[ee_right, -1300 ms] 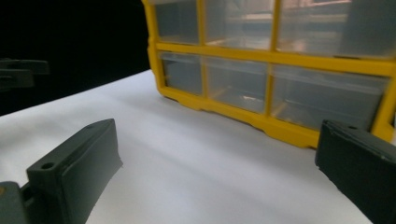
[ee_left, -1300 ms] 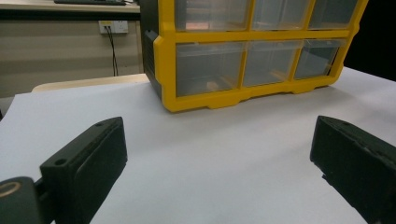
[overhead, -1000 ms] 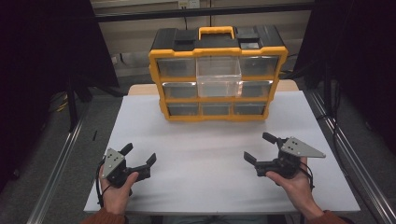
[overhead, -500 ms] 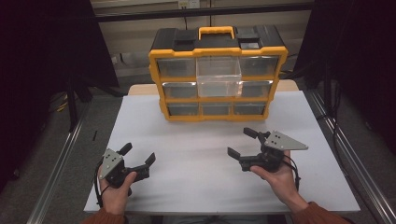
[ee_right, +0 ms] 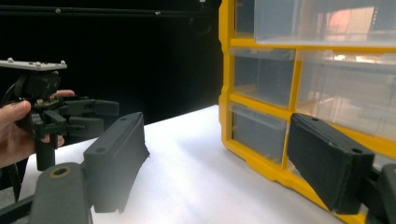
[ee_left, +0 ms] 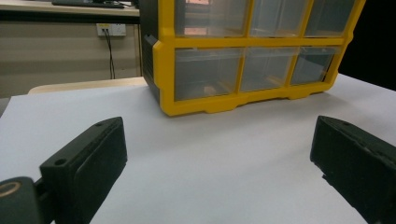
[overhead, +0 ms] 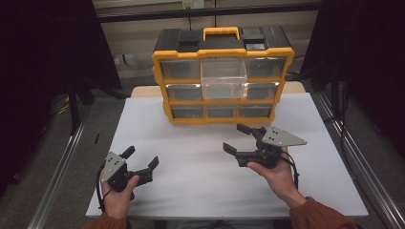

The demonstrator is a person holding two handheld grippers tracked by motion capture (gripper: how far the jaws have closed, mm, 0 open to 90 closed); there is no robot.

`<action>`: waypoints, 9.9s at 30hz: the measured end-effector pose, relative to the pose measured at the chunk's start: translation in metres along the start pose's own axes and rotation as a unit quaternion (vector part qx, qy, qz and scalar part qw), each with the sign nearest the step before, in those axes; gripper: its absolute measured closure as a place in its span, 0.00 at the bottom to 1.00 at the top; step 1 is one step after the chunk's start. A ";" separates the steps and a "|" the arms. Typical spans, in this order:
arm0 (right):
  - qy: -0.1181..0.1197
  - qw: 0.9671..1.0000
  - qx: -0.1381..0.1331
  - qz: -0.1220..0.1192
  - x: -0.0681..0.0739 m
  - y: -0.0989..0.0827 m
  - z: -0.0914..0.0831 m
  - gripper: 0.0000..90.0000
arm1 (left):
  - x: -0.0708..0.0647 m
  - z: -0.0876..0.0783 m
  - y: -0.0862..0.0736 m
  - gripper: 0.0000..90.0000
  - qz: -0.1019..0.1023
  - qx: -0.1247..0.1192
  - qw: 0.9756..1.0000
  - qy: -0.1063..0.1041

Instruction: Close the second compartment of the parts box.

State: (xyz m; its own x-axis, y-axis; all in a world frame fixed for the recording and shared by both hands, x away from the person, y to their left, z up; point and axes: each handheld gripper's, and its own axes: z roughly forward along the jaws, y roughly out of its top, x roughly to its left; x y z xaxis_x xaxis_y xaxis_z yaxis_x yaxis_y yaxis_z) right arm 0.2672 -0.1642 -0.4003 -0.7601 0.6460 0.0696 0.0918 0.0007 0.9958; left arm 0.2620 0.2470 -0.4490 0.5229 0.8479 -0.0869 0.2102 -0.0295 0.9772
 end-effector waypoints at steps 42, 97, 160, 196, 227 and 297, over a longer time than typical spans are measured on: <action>0.016 0.999 -0.039 -0.034 -0.013 0.033 0.032 1.00 | -0.001 0.001 0.000 0.04 0.004 0.006 1.000 0.003; -0.058 0.997 -0.048 -0.023 -0.059 0.043 0.070 1.00 | 0.002 -0.001 0.001 0.04 -0.003 -0.007 1.000 0.004; -0.089 0.995 -0.051 -0.012 -0.074 0.045 0.084 1.00 | 0.001 -0.002 0.001 0.04 0.001 -0.010 1.000 0.004; -0.102 0.994 -0.046 -0.012 -0.083 0.046 0.093 1.00 | 0.002 -0.002 0.001 0.04 0.001 -0.010 1.000 0.005; -0.112 0.993 -0.039 -0.025 -0.090 0.049 0.098 1.00 | 0.003 -0.002 0.001 0.04 0.000 -0.006 1.000 0.004; -0.147 0.989 -0.020 -0.010 -0.103 0.059 0.119 1.00 | 0.002 -0.003 0.003 0.04 -0.007 -0.013 1.000 0.004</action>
State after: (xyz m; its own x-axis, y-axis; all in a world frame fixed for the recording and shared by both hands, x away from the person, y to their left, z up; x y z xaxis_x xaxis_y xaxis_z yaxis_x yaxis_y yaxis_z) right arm 0.4272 -0.1401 -0.3562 -0.5419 0.8397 0.0347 0.0482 -0.0102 0.9988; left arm 0.2616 0.2503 -0.4456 0.5134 0.8523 -0.1000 0.1968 -0.0035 0.9804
